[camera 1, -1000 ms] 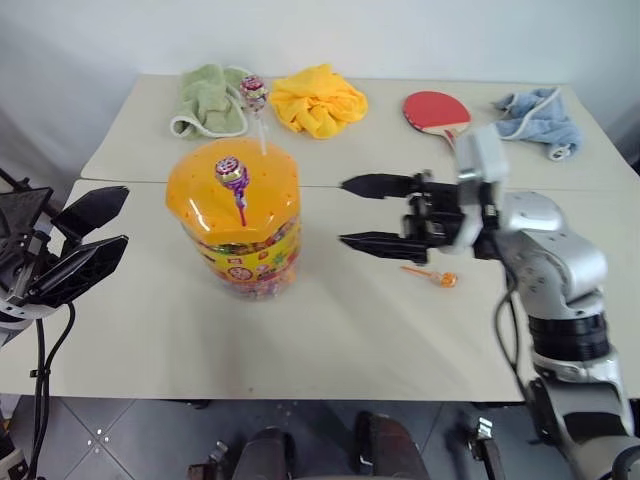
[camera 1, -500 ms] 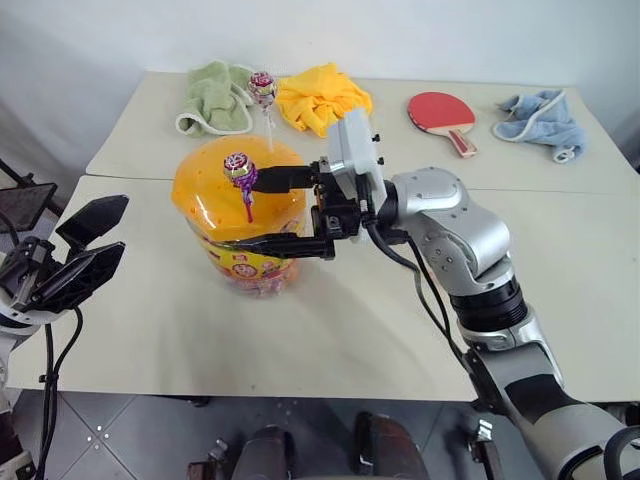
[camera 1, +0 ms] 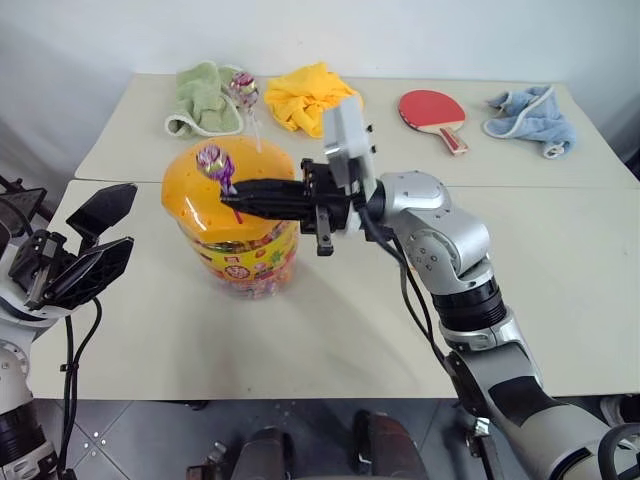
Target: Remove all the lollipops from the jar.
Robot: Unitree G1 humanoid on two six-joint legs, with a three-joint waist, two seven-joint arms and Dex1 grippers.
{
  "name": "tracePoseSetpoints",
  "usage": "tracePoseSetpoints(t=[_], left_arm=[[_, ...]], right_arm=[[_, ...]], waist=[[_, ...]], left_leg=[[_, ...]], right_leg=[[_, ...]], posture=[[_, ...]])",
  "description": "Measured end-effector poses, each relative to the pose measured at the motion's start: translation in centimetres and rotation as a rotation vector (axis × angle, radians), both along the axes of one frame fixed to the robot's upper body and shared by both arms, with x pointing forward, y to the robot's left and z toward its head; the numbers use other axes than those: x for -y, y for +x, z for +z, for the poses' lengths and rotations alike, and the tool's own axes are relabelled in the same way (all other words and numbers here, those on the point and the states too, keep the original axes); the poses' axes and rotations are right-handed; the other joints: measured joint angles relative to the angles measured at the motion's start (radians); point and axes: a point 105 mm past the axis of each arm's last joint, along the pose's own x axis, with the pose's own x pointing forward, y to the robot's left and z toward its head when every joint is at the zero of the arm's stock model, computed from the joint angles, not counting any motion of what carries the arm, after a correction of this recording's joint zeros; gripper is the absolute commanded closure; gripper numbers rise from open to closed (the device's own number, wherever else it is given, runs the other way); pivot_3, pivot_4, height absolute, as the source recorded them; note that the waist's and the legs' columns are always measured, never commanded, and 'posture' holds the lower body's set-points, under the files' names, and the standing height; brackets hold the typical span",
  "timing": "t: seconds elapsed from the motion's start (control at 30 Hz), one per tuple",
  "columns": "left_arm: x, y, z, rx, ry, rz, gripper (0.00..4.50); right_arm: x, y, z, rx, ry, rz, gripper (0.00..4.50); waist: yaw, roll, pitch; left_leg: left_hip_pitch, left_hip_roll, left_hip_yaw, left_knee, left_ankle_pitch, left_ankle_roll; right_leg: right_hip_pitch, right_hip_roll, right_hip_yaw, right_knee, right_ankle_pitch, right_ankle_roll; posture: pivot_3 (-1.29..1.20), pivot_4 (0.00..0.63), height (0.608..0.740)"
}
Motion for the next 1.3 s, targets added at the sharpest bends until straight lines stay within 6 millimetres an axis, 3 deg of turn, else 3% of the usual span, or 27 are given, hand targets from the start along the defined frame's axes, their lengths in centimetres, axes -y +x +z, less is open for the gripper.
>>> tracePoseSetpoints(t=[0.1, 0.2, 0.4, 0.43, 0.53, 0.57, 0.67, 0.87, 0.97, 1.1, 1.2, 1.3], left_arm=[[0.9, -0.1, 0.5, 0.035, 0.012, -0.019, 0.0], [1.7, -0.1, 0.6, 0.052, 0.031, -0.037, 0.0], [3.9, -1.0, 1.0, 0.085, 0.182, -0.16, 0.0], [4.3, -1.1, 0.7, 0.087, 0.219, -0.182, 0.0], [3.7, -0.8, -1.5, 0.069, 0.365, -0.173, 0.0], [3.5, -0.7, -1.9, 0.059, 0.37, -0.175, 0.0], [4.4, -1.0, -2.1, 0.077, 0.393, -0.246, 0.0], [4.7, -1.1, -1.9, 0.062, 0.385, -0.289, 0.0], [5.0, -1.3, -1.8, 0.056, 0.379, -0.305, 0.0], [5.3, -1.5, -1.8, 0.06, 0.385, -0.313, 0.0], [5.3, -1.4, -1.6, 0.056, 0.375, -0.299, 0.0], [4.7, -0.9, -0.7, 0.055, 0.296, -0.223, 0.0]], right_arm=[[2.2, 0.8, 2.3, -0.011, 0.066, -0.036, 4.48], [5.2, 1.8, 3.1, -0.043, 0.063, -0.115, 4.48], [15.8, 3.9, 1.8, -0.104, -0.155, -0.488, 4.48], [17.7, 4.1, 0.4, -0.105, -0.238, -0.569, 4.48], [29.2, 4.8, -7.6, -0.196, -0.707, -0.992, 4.48], [31.2, 4.4, -9.6, -0.236, -0.786, -1.038, 4.48], [34.0, 3.2, -13.1, -0.316, -0.906, -1.079, 4.48], [37.4, 2.6, -15.5, -0.419, -0.978, -1.216, 4.48], [37.8, 2.3, -16.5, -0.466, -0.976, -1.228, 3.81], [37.9, 1.9, -17.3, -0.493, -0.984, -1.213, 2.48], [37.6, 2.1, -16.9, -0.453, -0.955, -1.192, 1.47], [36.2, 2.7, -14.9, -0.388, -0.833, -1.132, 0.38]], waist=[[0.004, 0.0, 0.0], [0.003, -0.001, 0.0], [0.013, -0.001, 0.0], [0.013, -0.001, 0.0], [0.032, -0.002, 0.0], [0.03, -0.001, 0.0], [0.021, -0.001, 0.0], [0.007, -0.001, 0.0], [0.007, -0.001, 0.0], [0.012, -0.001, 0.0], [0.015, -0.001, 0.001], [0.022, 0.0, 0.001]], left_leg=[[-0.001, -0.001, -0.002, 0.0, 0.0, 0.0], [-0.001, -0.001, -0.001, 0.0, 0.0, 0.0], [-0.003, -0.001, 0.0, -0.002, -0.001, 0.001], [-0.003, 0.0, 0.0, -0.002, -0.001, 0.001], [-0.003, -0.001, 0.005, -0.002, -0.002, 0.002], [-0.003, -0.001, 0.009, -0.001, -0.002, 0.003], [0.001, 0.001, 0.017, 0.0, -0.001, 0.004], [0.008, 0.002, 0.021, -0.001, -0.002, 0.003], [0.008, 0.002, 0.021, -0.002, -0.002, 0.003], [0.008, 0.002, 0.021, -0.001, -0.002, 0.003], [0.008, 0.002, 0.021, -0.001, -0.002, 0.003], [0.008, 0.002, 0.021, -0.001, -0.002, 0.003]], right_leg=[[0.0, 0.0, 0.0, 0.0, 0.0, 0.0], [0.0, 0.0, 0.0, 0.0, 0.0, 0.0], [0.0, -0.001, -0.001, -0.004, 0.0, 0.0], [-0.001, 0.0, -0.001, -0.004, 0.0, 0.0], [0.0, -0.001, 0.0, -0.009, 0.0, 0.0], [-0.001, -0.001, 0.001, -0.011, 0.0, 0.0], [-0.001, -0.001, 0.006, -0.01, 0.0, 0.0], [0.0, 0.0, 0.013, -0.005, 0.0, 0.0], [0.0, 0.0, 0.013, -0.005, 0.0, 0.0], [0.0, 0.0, 0.013, -0.006, 0.0, 0.0], [0.0, 0.0, 0.014, -0.006, 0.0, 0.0], [0.0, 0.0, 0.014, -0.006, 0.0, 0.0]], posture=[[0.0, 0.15, 0.74], [0.0, 0.15, 0.74], [0.0, 0.15, 0.74], [0.0, 0.15, 0.74], [0.0, 0.15, 0.74], [0.0, 0.15, 0.74], [0.0, 0.15, 0.74], [0.0, 0.15, 0.74], [0.0, 0.15, 0.74], [0.0, 0.15, 0.74], [0.0, 0.15, 0.74], [0.0, 0.15, 0.74]])
